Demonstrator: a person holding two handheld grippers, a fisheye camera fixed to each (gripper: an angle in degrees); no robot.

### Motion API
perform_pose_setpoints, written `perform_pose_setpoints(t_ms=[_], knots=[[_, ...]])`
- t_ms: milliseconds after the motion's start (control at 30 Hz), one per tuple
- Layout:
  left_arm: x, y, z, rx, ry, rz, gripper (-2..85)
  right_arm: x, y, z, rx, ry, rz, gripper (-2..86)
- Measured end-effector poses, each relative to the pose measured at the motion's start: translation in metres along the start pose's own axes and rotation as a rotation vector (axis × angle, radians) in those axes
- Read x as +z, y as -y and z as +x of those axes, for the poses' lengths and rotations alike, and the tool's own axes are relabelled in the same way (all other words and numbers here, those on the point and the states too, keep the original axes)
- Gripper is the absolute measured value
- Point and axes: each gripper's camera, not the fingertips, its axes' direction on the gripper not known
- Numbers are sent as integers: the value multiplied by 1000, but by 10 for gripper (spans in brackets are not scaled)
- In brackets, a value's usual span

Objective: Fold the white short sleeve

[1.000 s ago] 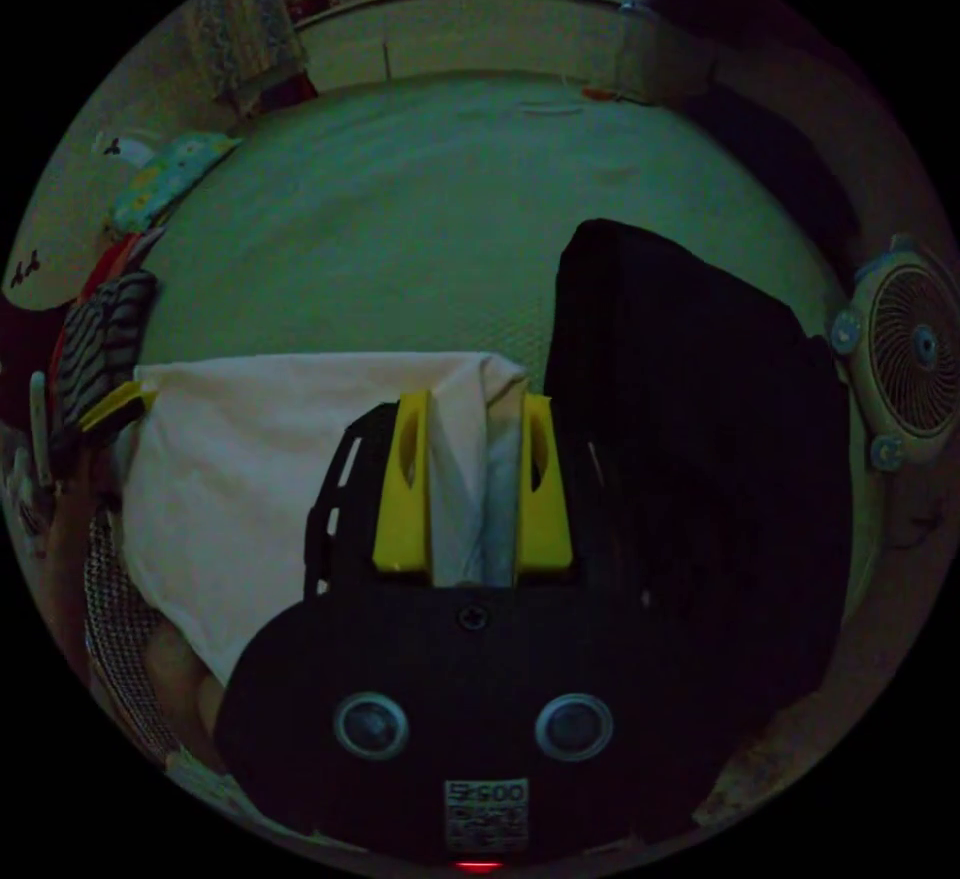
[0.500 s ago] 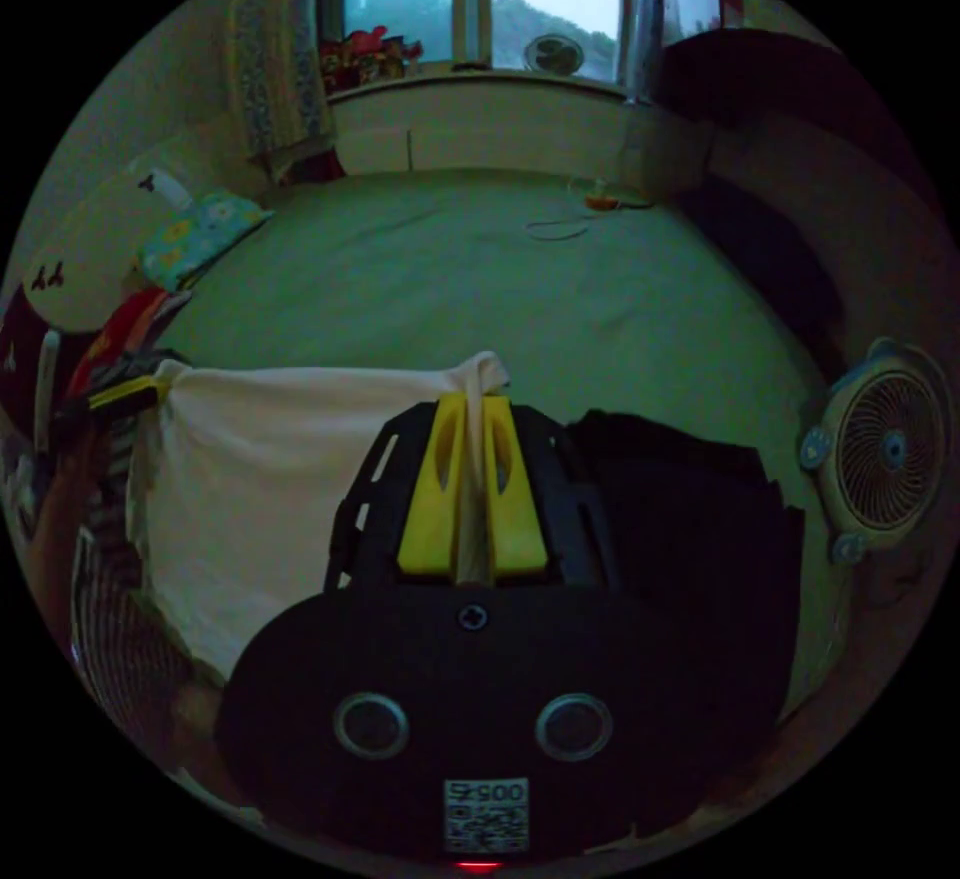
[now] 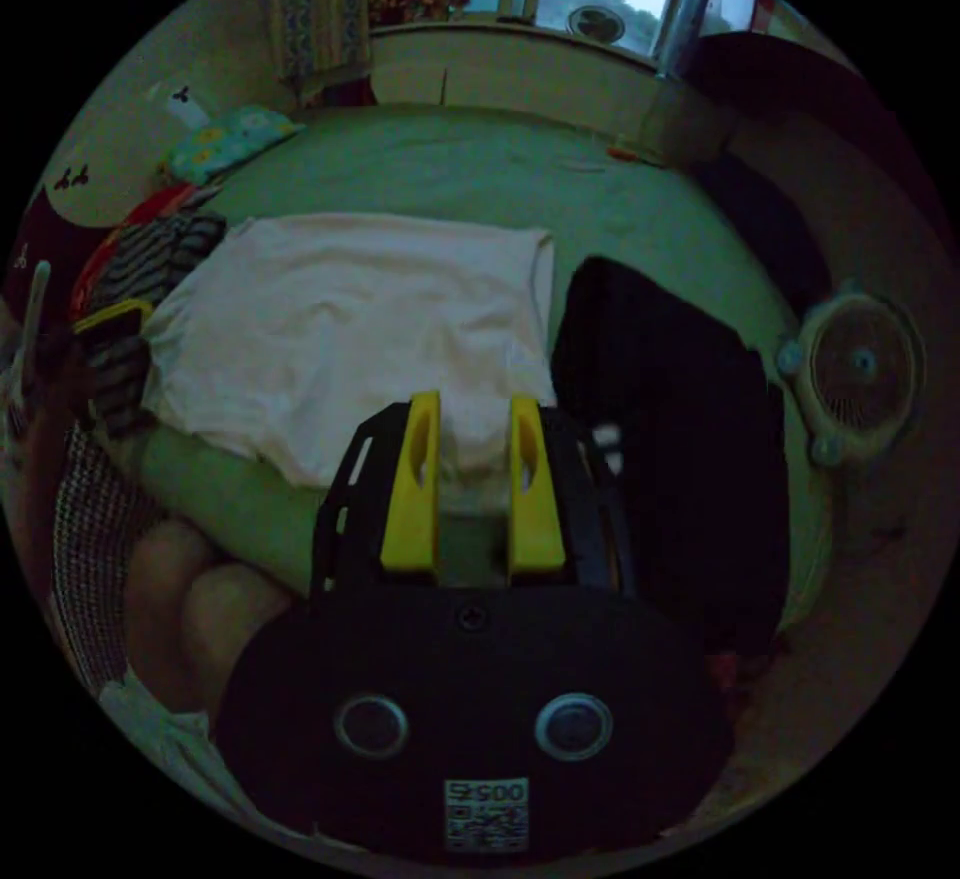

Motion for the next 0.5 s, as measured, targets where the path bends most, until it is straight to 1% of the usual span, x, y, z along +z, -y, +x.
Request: perform_pose_setpoints(t_ms=[67,133,233,367,500], knots=[[-2,-29,8,-44,-15,-10,61,-1,-28,-4,54,12,-8,66],[-1,-58,16,-120,-14,-14,66,0,-41,-7,95,-23,-12,71],[8,-80,26,-174,-48,-36,76,0,-51,-8,154,-15,17,74],[23,-90,37,-204,-76,-80,94,11,-56,-2,258,-6,0,85],[28,-95,53,-186,-43,-76,97,22,-64,2,332,32,-18,78]])
